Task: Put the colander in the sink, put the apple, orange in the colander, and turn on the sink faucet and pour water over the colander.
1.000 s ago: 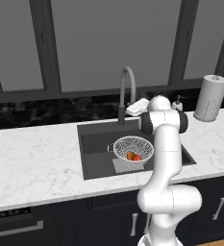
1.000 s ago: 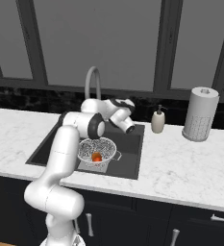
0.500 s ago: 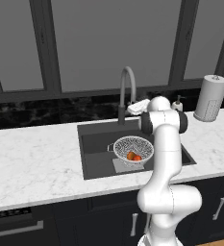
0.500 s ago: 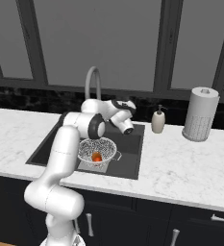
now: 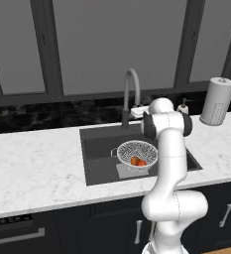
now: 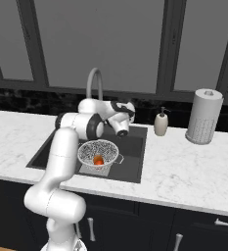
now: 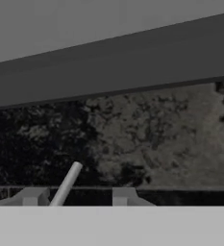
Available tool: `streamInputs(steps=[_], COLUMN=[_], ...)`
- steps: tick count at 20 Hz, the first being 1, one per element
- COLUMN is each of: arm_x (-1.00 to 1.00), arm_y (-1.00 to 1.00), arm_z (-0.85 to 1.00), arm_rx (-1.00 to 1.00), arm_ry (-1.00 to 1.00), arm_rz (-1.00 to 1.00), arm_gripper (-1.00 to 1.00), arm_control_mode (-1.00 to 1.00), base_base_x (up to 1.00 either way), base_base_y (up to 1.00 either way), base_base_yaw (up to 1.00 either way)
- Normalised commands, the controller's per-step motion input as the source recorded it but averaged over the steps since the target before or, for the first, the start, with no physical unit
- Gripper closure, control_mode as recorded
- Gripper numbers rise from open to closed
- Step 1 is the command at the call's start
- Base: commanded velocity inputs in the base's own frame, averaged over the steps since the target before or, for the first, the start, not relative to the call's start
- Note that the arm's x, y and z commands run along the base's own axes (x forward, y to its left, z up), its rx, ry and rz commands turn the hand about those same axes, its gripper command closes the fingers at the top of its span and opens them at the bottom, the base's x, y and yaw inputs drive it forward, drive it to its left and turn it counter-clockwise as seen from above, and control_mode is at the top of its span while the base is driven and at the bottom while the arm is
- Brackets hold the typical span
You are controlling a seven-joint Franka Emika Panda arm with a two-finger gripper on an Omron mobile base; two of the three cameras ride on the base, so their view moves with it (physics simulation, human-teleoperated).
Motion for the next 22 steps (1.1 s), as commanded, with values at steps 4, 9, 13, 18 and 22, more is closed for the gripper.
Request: streamInputs(steps=[4, 9, 13, 18, 22], arm_x=[0.01, 0.12, 0.05, -0.46, -0.60], arm_y=[-1.00, -1.00, -1.00, -1.00, -1.00], arm_z=[0.00, 0.00, 0.22, 0.89, 0.97], arm_rx=[0.04, 0.09, 0.16, 0.26, 0.28], arm_ry=[0.04, 0.03, 0.00, -0.05, -0.09], arm_rz=[-0.11, -0.07, -0.01, 0.20, 0.20], arm_gripper=[1.00, 1.00, 1.00, 1.00, 1.00], arm_control_mode=[-1.00, -1.00, -1.00, -1.00, -1.00], base_base_x=[0.00, 0.00, 0.00, 0.00, 0.00], base_base_y=[0.00, 0.00, 0.00, 0.00, 0.00], base_base_yaw=[0.00, 0.00, 0.00, 0.00, 0.00])
